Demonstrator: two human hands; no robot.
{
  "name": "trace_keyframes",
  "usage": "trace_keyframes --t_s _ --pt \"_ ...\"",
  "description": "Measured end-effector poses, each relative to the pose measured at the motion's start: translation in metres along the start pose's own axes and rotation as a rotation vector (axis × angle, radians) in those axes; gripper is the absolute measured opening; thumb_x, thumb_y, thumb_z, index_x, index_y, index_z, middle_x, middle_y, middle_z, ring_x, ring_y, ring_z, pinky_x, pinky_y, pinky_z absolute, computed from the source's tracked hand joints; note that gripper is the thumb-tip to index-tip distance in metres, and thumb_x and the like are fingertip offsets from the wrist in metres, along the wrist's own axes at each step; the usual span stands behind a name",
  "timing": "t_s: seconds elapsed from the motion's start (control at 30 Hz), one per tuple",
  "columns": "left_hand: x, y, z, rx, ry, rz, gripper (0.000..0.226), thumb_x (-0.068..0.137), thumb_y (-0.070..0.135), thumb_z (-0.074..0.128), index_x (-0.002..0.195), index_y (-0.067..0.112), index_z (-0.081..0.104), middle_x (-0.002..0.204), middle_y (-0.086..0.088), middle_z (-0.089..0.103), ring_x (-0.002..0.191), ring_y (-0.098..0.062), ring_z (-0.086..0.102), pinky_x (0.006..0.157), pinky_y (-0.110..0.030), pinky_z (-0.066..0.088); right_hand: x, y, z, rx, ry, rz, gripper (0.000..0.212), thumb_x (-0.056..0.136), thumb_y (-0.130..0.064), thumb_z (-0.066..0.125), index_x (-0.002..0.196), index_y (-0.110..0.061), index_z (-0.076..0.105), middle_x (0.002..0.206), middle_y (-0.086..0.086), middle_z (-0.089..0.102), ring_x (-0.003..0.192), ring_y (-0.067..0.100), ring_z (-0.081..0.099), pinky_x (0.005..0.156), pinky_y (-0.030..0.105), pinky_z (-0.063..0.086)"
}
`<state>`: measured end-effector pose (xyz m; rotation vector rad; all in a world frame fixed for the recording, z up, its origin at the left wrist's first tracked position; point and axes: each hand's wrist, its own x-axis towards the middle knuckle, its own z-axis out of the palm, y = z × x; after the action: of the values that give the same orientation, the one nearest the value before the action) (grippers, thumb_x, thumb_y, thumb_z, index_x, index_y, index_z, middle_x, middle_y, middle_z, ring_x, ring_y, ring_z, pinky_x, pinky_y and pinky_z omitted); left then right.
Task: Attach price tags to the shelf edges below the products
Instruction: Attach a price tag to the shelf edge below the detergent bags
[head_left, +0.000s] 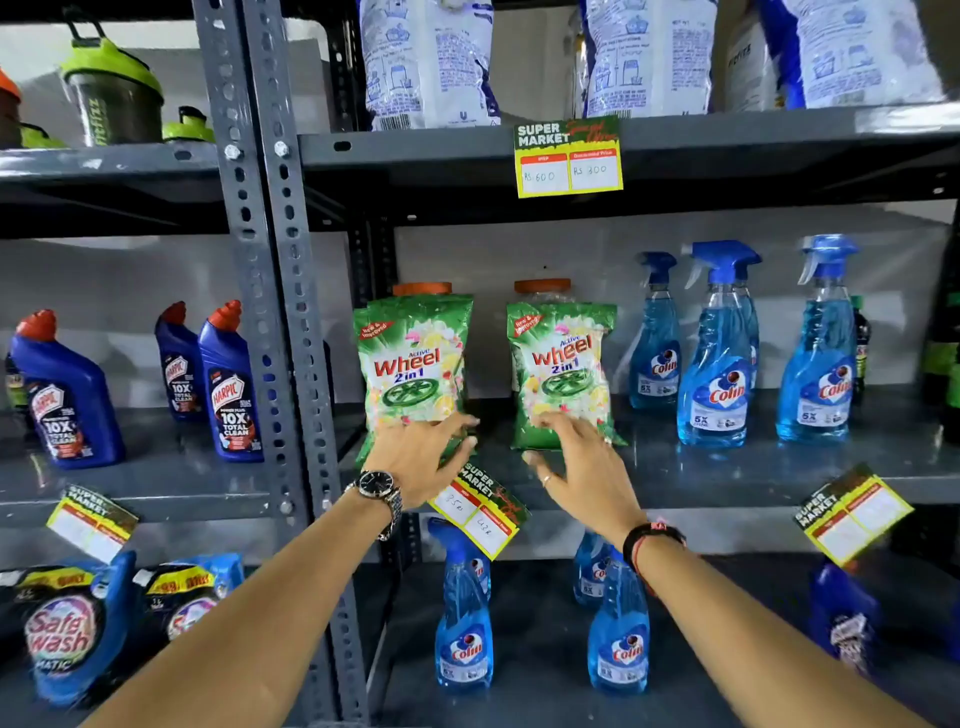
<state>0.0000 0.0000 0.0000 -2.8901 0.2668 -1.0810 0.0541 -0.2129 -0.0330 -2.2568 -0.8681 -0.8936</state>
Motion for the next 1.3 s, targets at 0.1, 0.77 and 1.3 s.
trace_keyframes --t_s 0.1,0.77,1.3 --pt "-0.01 -0.001 0.01 -0.005 -0.033 0.024 0.033 0.093 0.047 0.033 0.12 0.035 0.048 0.084 0.009 0.074 0.055 -0.016 0.06 0.042 -0.024 0.031 -0.017 0.004 0.01 0.055 -0.088 0.091 0.034 0.087 -0.043 0.06 0.114 -0.024 0.054 0.111 0.004 0.065 0.101 0.025 0.061 0.078 0.038 0.052" --pt "-0.023 -0.004 0.028 -0.137 -0.041 -0.07 0.02 0.095 0.033 0.038 0.1 0.015 0.046 0.055 -0.002 0.056 0.045 -0.025 0.053 0.043 -0.031 0.038 -0.025 0.006 0.021 -0.011 -0.121 0.011 0.015 0.099 -0.026 0.042 0.1 -0.013 0.049 0.085 0.008 0.07 0.074 0.031 0.062 0.064 0.039 0.047" --pt "-0.051 -0.003 0.039 -0.158 -0.073 -0.081 0.016 0.081 0.042 0.059 0.08 0.028 0.067 0.122 0.025 0.06 0.074 -0.008 0.064 0.054 -0.023 0.039 -0.028 0.014 0.018 0.02 -0.209 -0.019 0.009 0.083 -0.019 0.065 0.079 -0.021 0.058 0.108 -0.009 0.068 0.116 0.01 0.059 0.077 0.036 0.055"
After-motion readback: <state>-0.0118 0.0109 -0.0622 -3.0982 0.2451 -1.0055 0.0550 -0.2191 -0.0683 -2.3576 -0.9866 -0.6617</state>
